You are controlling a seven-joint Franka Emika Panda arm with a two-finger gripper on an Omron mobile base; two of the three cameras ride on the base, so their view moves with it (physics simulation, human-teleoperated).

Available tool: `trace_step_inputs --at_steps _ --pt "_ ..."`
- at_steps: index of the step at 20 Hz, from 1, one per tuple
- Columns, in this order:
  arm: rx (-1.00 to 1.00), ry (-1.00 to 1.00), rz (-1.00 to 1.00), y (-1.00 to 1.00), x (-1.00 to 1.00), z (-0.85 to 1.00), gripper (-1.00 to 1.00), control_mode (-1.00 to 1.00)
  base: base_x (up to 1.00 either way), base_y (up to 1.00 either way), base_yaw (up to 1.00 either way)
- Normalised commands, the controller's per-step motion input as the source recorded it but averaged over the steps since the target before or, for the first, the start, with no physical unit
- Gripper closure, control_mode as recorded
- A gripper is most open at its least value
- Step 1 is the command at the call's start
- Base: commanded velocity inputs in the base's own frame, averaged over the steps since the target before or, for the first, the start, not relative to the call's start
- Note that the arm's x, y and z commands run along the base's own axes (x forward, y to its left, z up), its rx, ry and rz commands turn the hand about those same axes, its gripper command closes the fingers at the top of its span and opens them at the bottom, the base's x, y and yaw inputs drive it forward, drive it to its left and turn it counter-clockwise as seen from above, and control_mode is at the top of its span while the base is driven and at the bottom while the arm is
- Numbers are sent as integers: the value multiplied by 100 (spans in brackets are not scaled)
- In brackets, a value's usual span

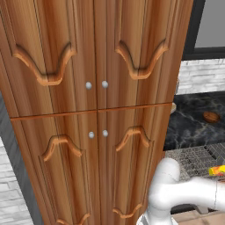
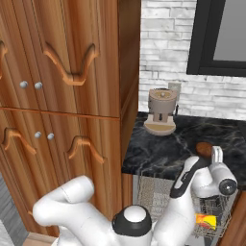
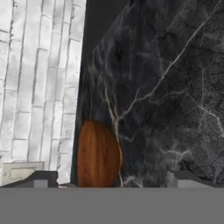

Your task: Pick up the cup and bowl from the counter, place them in the dishwasher, and close the dishwasher door.

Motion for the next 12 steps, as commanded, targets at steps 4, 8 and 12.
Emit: trace_step_inputs --at_steps 4,8,12 --pt "6 1 0 37 57 -7 -100 -100 0 0 0" --pt "1 0 0 49 48 1 -100 -100 0 0 0" --pt "0 0 -2 41 34 24 -100 -100 0 0 0"
